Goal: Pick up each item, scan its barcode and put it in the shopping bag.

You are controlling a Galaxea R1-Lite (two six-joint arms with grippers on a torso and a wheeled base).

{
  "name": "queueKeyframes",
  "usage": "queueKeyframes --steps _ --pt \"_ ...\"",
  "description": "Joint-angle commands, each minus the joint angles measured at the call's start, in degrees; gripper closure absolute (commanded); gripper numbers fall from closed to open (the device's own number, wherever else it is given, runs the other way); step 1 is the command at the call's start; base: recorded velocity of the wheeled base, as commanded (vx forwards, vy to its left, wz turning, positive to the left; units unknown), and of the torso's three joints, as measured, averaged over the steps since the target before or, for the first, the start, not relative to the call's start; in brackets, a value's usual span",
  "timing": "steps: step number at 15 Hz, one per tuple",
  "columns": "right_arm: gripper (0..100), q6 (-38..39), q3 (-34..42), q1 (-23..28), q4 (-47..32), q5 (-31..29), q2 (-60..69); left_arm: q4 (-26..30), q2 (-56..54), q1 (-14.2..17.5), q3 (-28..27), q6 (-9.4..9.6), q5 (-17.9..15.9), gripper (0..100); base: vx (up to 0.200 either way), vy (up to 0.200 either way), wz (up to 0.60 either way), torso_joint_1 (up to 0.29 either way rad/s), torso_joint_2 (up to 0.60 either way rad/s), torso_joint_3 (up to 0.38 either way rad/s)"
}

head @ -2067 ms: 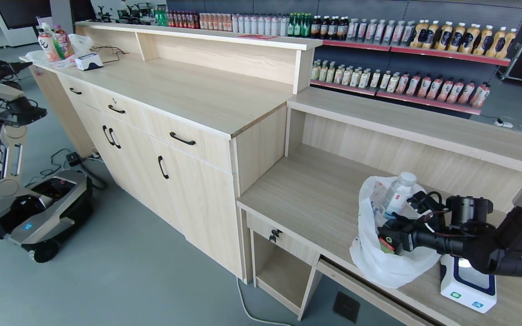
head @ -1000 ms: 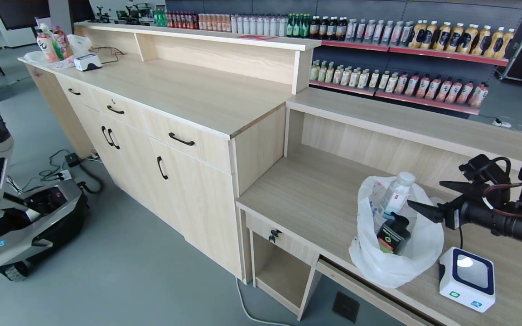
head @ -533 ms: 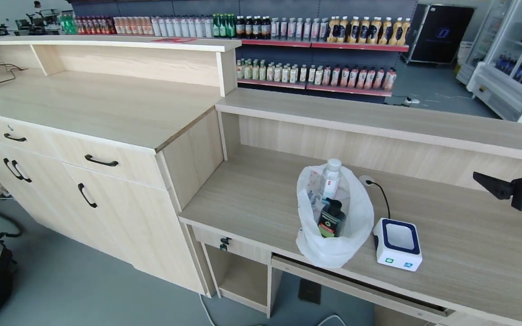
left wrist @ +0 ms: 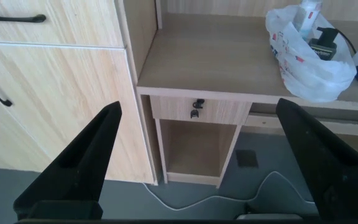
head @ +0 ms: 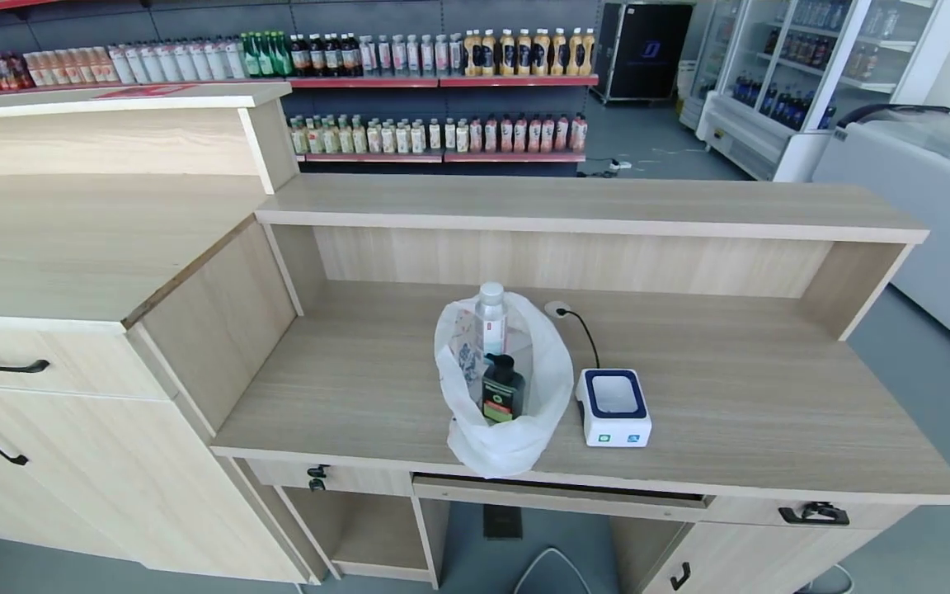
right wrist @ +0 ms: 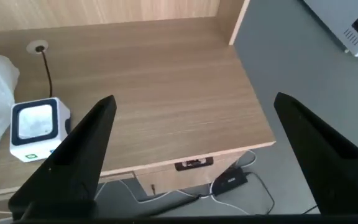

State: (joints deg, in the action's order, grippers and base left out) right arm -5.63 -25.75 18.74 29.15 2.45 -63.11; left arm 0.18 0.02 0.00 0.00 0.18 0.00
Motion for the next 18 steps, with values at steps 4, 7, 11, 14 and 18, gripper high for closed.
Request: queueKeyframes --steps 4,7,11,14,18 --pt "0 4.14 24.25 -8.89 -1.46 -2.89 34.63 -0.01 -0.02 0.00 0.00 -0.01 0.00 0 0.000 0.000 0.00 0.000 0.00 0.000" --pt "0 4.67 25.75 -14.78 -12.62 -2.71 48.26 -0.01 -0.02 0.00 0.00 -0.01 0.00 0 0.000 0.000 0.00 0.000 0.00 0.000" --pt "0 4.67 25.75 -18.82 -25.46 -2.71 62.14 -0.01 -0.02 0.00 0.00 -0.01 0.00 0 0.000 0.000 0.00 0.000 0.00 0.000" --pt "0 4.58 25.66 -18.82 -29.41 -2.89 63.11 -0.01 -0.02 0.00 0.00 -0.01 0.00 0 0.000 0.000 0.00 0.000 0.00 0.000" --pt "0 5.90 25.66 -18.82 -29.50 -3.24 63.11 -0.01 -0.02 0.00 0.00 -0.01 0.00 0 0.000 0.000 0.00 0.000 0.00 0.000"
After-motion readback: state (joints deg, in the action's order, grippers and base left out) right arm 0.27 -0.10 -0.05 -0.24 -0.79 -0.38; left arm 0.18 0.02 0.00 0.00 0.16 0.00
